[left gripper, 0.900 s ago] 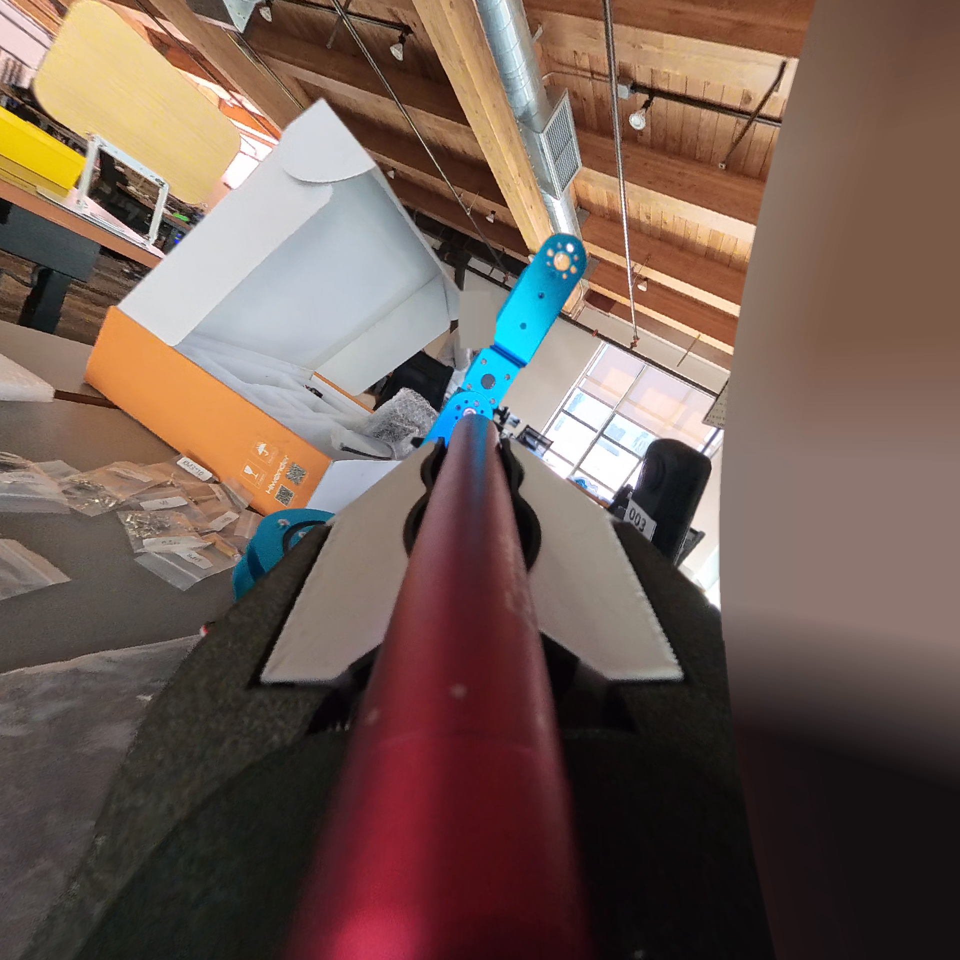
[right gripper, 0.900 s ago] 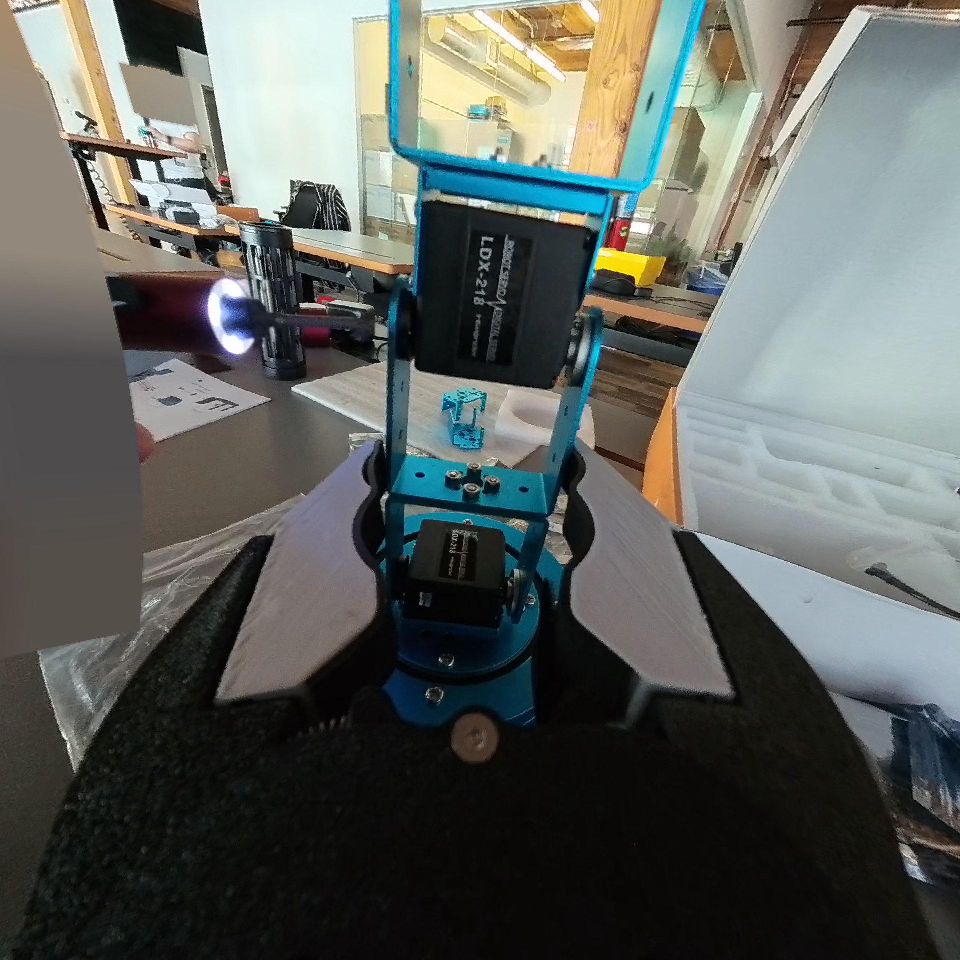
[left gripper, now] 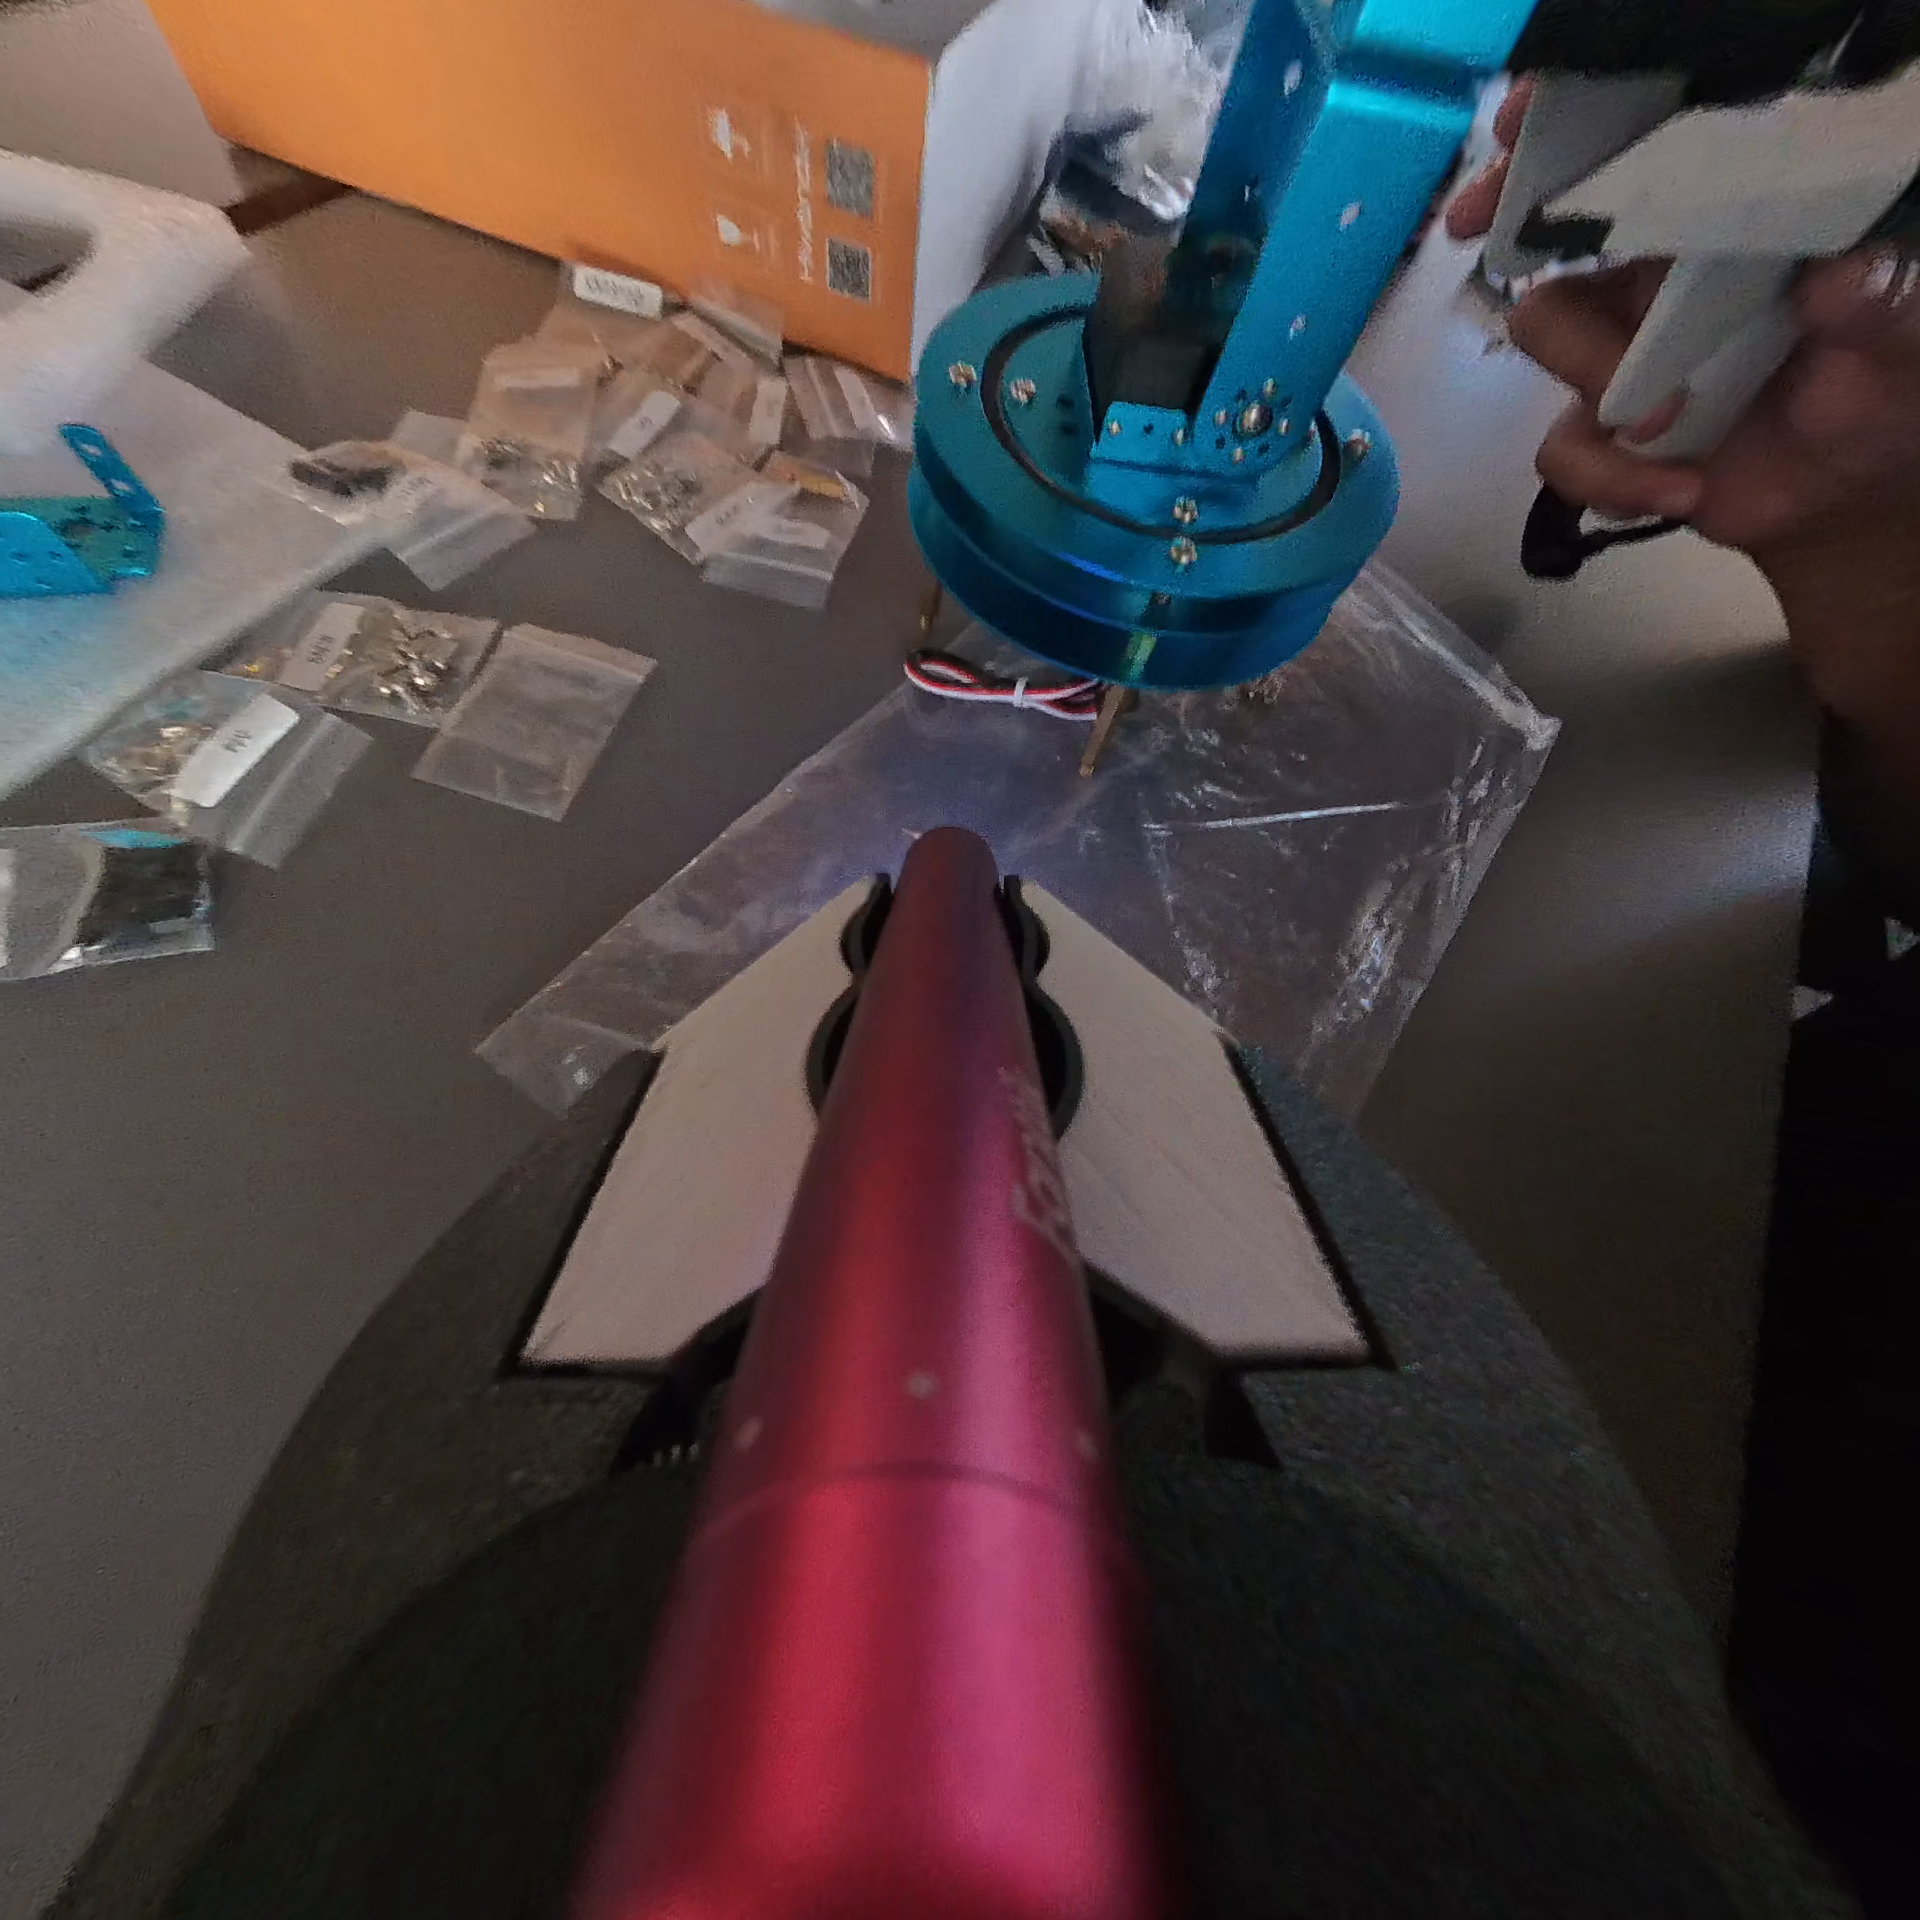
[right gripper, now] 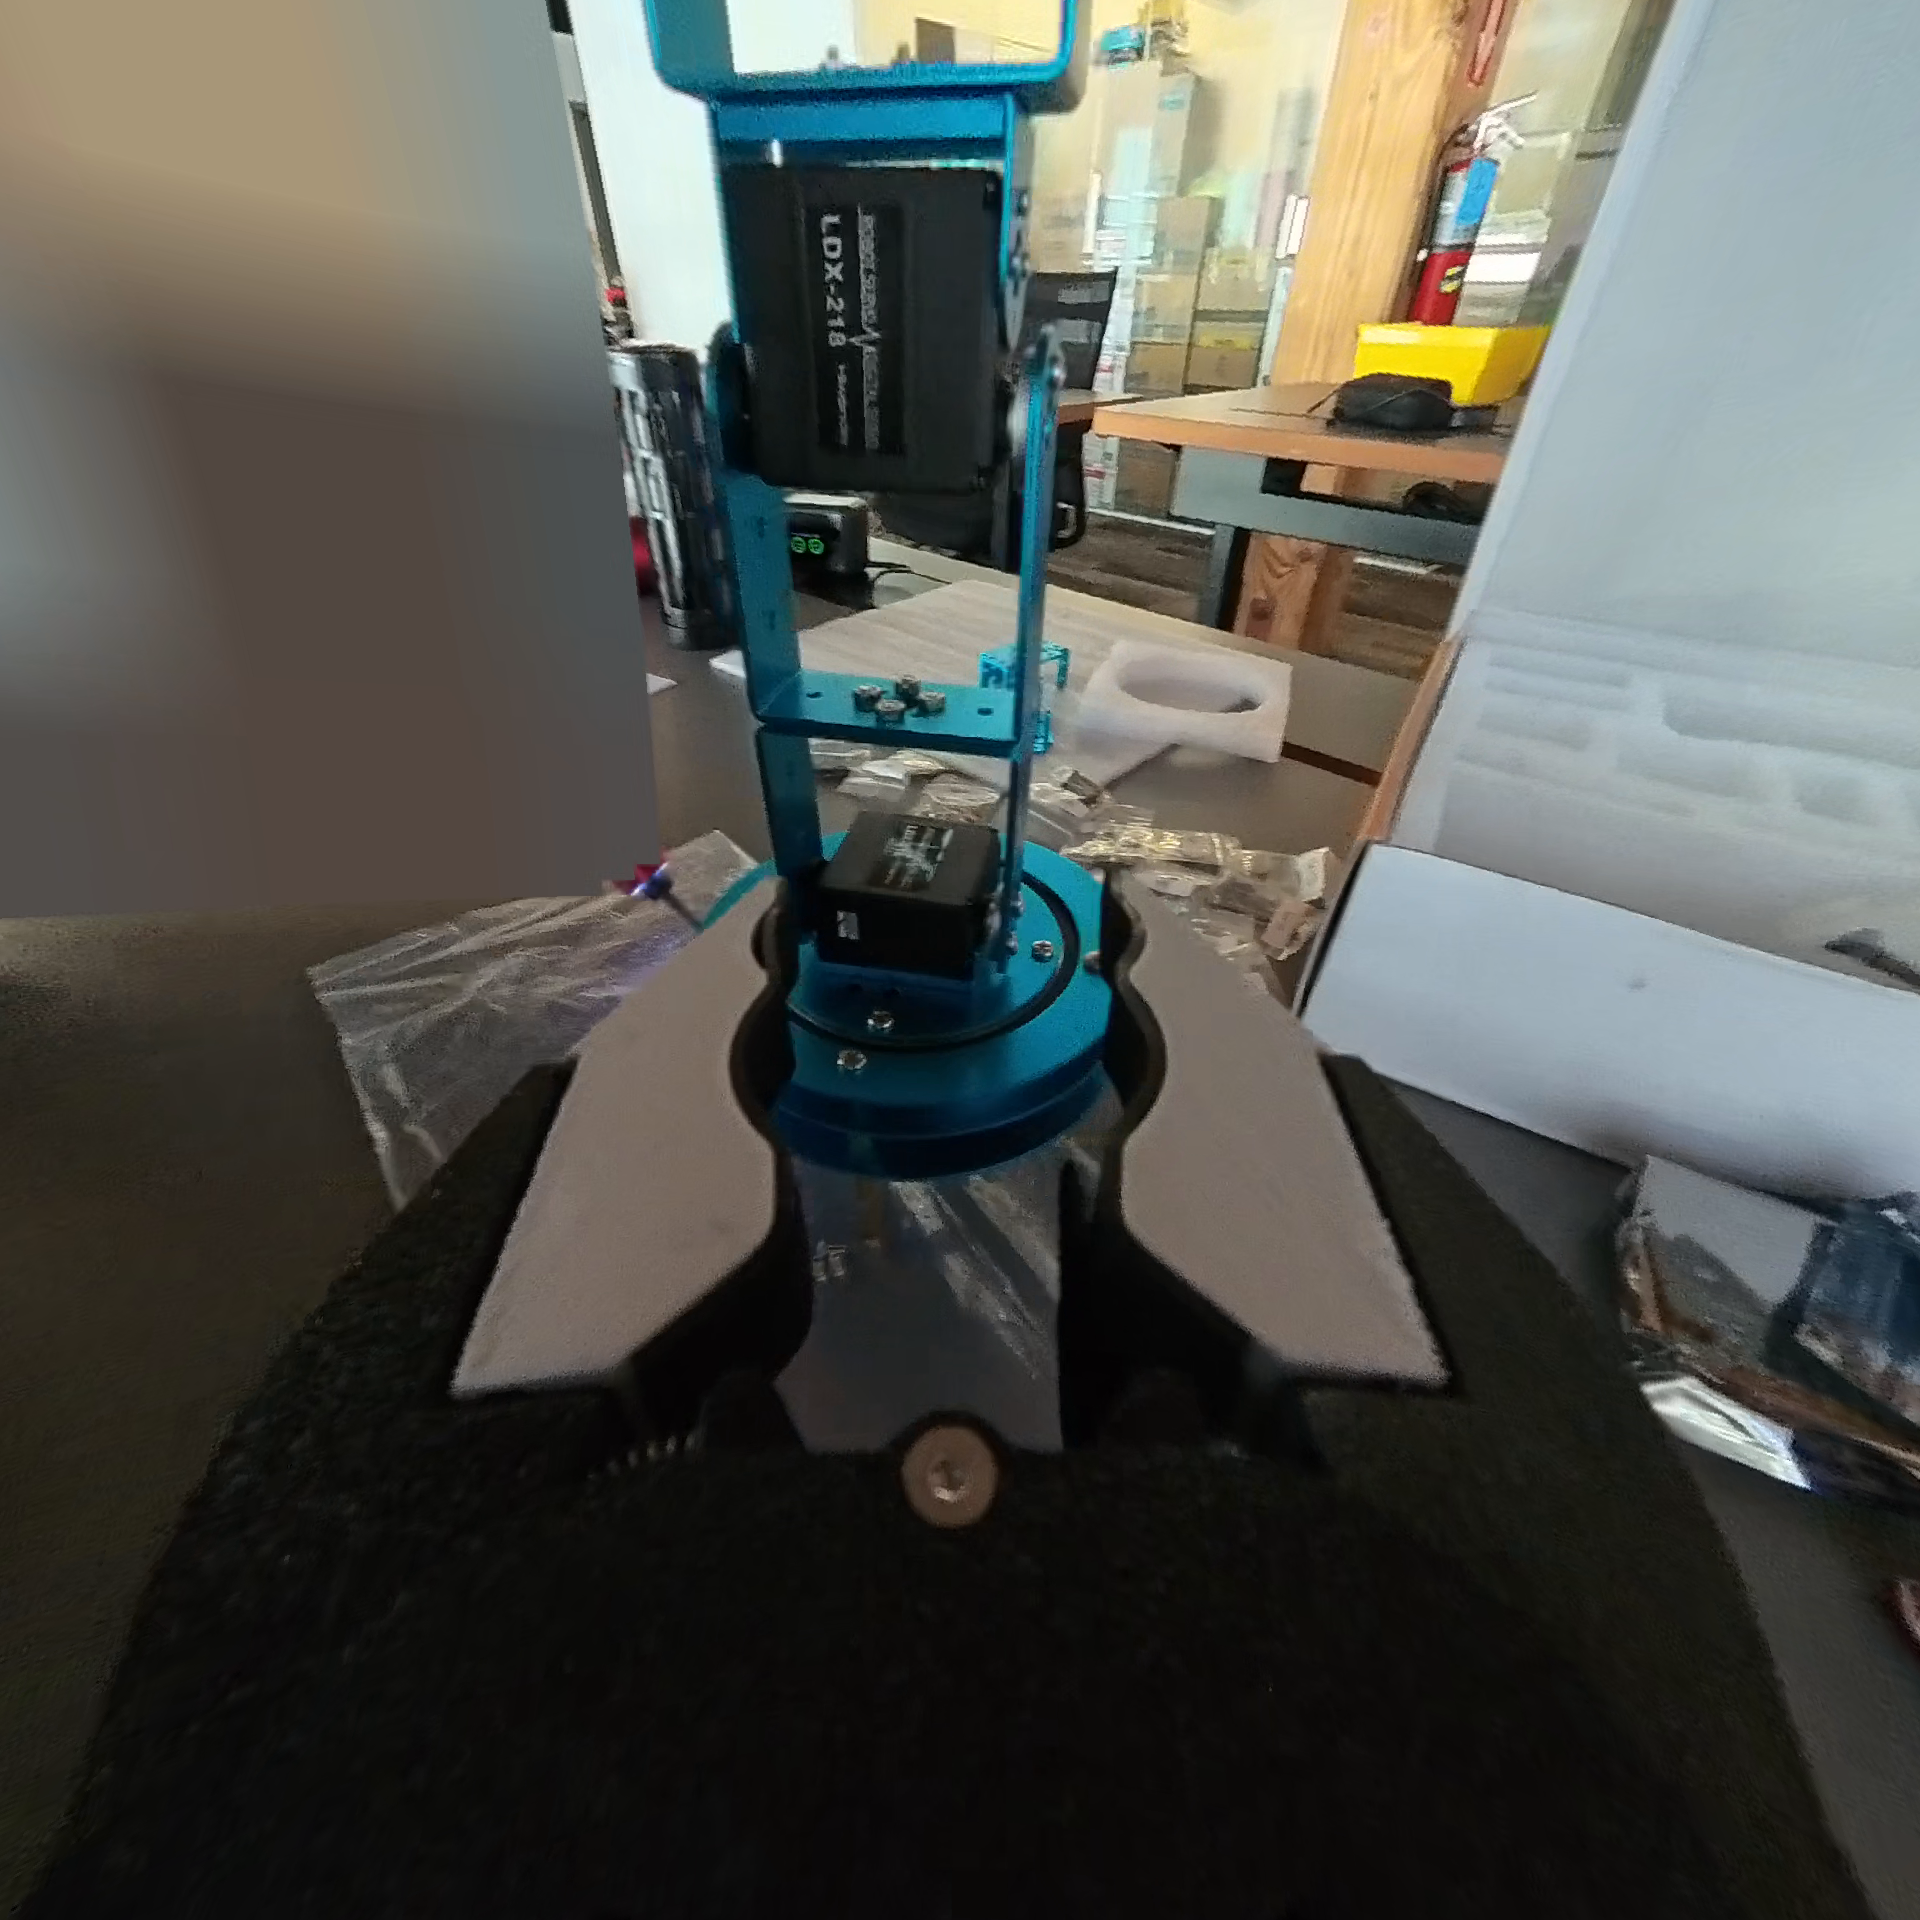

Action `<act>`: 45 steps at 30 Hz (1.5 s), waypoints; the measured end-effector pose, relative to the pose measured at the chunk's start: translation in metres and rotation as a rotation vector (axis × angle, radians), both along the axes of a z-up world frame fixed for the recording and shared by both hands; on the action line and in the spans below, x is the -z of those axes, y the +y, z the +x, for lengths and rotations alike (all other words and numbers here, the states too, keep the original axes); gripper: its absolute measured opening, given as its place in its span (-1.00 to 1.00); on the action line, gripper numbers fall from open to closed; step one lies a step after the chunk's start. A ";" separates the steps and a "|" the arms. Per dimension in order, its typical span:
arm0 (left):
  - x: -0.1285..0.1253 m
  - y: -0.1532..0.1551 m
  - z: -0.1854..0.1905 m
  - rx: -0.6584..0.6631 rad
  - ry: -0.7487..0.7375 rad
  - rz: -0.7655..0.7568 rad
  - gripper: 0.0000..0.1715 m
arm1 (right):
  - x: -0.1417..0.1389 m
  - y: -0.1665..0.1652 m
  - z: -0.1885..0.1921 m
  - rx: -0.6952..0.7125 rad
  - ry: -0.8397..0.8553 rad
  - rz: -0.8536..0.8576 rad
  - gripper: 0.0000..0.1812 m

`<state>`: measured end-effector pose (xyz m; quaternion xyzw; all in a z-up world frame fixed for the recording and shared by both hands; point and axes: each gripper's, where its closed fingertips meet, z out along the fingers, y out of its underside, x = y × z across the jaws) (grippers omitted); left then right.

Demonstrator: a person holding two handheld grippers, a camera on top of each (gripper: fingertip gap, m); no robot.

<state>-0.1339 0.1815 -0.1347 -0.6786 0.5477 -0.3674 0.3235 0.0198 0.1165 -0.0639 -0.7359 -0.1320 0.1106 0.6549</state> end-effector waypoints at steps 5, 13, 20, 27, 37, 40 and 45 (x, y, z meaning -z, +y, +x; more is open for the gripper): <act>0.007 0.005 0.005 -0.014 -0.003 0.004 -0.74 | 0.010 0.006 0.003 0.034 -0.057 -0.030 -0.39; 0.012 0.005 0.009 -0.009 0.007 0.000 -0.75 | 0.009 0.005 0.002 0.035 -0.060 -0.022 -0.41; 0.007 0.001 0.011 0.009 0.002 0.021 -0.75 | 0.006 0.004 0.002 0.036 -0.062 -0.010 -0.42; -0.028 -0.025 -0.003 0.168 -0.157 0.137 -0.75 | 0.004 -0.003 -0.009 -0.033 -0.073 -0.001 -0.57; -0.073 -0.076 -0.019 0.563 -0.487 0.173 -0.75 | 0.002 -0.042 -0.101 -0.604 0.347 -0.204 -0.69; -0.069 -0.076 -0.024 0.534 -0.550 0.174 -0.75 | 0.011 -0.043 -0.110 -0.569 0.377 -0.195 -0.69; -0.067 -0.088 -0.038 0.577 -0.566 0.137 -0.75 | 0.011 -0.051 -0.127 -0.500 0.148 -0.034 -0.65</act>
